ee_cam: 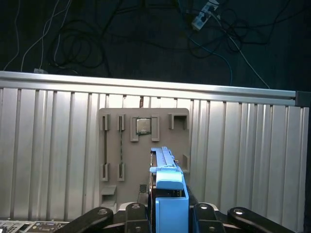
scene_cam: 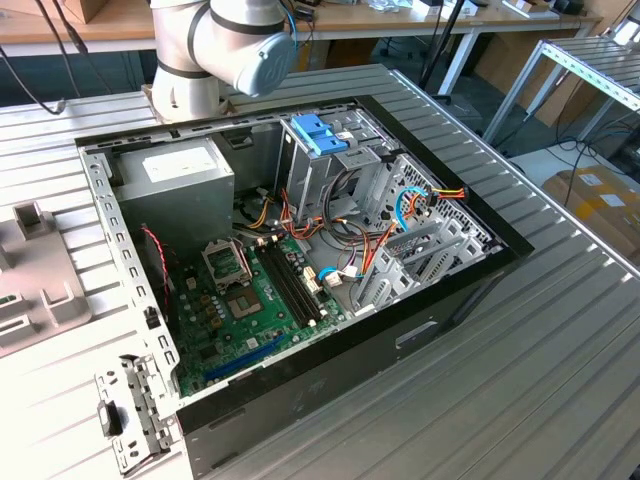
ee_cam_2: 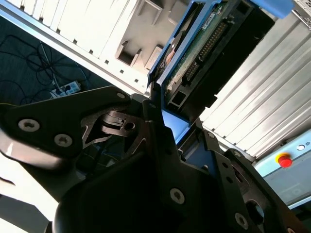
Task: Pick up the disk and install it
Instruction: 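Pick up the disk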
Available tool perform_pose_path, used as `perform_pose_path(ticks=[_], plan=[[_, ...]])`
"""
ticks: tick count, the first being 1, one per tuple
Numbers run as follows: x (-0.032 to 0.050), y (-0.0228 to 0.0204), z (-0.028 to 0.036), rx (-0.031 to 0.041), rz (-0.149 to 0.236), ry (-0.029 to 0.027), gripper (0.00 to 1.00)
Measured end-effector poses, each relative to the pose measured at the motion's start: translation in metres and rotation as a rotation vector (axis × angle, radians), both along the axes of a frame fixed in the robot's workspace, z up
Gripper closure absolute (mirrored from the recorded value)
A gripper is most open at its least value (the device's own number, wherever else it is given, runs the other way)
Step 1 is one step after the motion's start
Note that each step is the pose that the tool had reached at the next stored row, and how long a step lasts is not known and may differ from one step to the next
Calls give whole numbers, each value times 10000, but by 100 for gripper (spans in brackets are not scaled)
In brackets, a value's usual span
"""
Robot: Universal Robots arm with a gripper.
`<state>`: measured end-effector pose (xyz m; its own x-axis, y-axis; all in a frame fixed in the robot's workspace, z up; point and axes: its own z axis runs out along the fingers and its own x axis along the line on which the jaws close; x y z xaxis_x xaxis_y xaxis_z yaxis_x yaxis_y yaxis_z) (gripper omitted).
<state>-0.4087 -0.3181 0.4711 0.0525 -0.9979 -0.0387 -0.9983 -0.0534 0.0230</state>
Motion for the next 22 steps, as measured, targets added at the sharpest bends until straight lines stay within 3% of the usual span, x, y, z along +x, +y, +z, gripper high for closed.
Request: perform_pose_path(ticks=[12, 22], plan=[[115, -122, 0, 0, 1, 1, 63], [299, -204, -1, 0, 0, 13, 63]])
